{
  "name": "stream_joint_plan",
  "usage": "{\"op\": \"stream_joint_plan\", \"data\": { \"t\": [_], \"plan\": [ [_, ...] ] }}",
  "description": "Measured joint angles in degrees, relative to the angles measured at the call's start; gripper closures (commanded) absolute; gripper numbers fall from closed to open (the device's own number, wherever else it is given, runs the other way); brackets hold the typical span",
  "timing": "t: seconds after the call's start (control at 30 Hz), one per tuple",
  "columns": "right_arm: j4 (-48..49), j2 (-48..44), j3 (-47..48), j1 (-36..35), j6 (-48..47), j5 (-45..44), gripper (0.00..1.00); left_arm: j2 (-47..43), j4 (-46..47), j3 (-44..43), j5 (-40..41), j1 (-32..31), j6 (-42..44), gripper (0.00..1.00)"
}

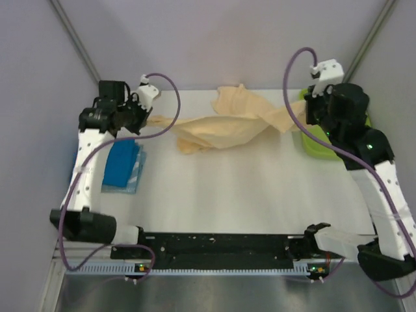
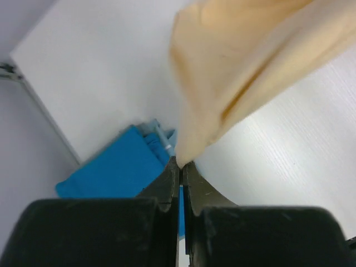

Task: Fold and stack the t-shirts
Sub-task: Flatten out the tshirt

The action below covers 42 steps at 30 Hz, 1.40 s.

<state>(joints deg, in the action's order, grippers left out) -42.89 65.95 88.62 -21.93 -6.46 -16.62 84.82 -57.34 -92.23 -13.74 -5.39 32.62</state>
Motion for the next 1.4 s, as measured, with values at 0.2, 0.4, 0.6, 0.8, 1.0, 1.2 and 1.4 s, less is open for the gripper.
{"op": "stream_joint_plan", "data": {
  "t": [0.2,0.4,0.6,0.8,1.0,1.2,1.4],
  "plan": [
    [0.0,-11.5,6.7,0.0,-0.4,1.4,1.0,-16.9,-6.7,-6.8,-0.5,0.0,-1.9,1.0],
    [-0.1,-14.6,13.6,0.0,-0.4,5.1,1.0,-17.8,-9.5,-19.0,3.9,0.9,-5.0,1.0],
    [0.4,-3.0,20.2,1.1,-3.0,6.8,1.0,-12.2,-6.0,-21.1,7.1,1.0,-7.5,1.0],
    [5.0,21.4,32.0,8.7,-3.8,11.5,1.0,3.1,5.9,-25.3,14.2,1.2,-11.0,1.0],
    [6.5,44.7,52.8,12.0,-3.1,13.5,1.0,23.4,12.8,-46.5,21.4,1.2,-14.8,1.0],
    [14.7,46.3,57.3,16.5,0.6,15.2,1.0,25.5,20.1,-53.0,25.4,1.0,-14.7,1.0],
    [18.1,37.8,54.7,17.9,-1.7,15.6,1.0,22.5,26.9,-51.8,25.4,0.4,-12.6,1.0]
  ]
}}
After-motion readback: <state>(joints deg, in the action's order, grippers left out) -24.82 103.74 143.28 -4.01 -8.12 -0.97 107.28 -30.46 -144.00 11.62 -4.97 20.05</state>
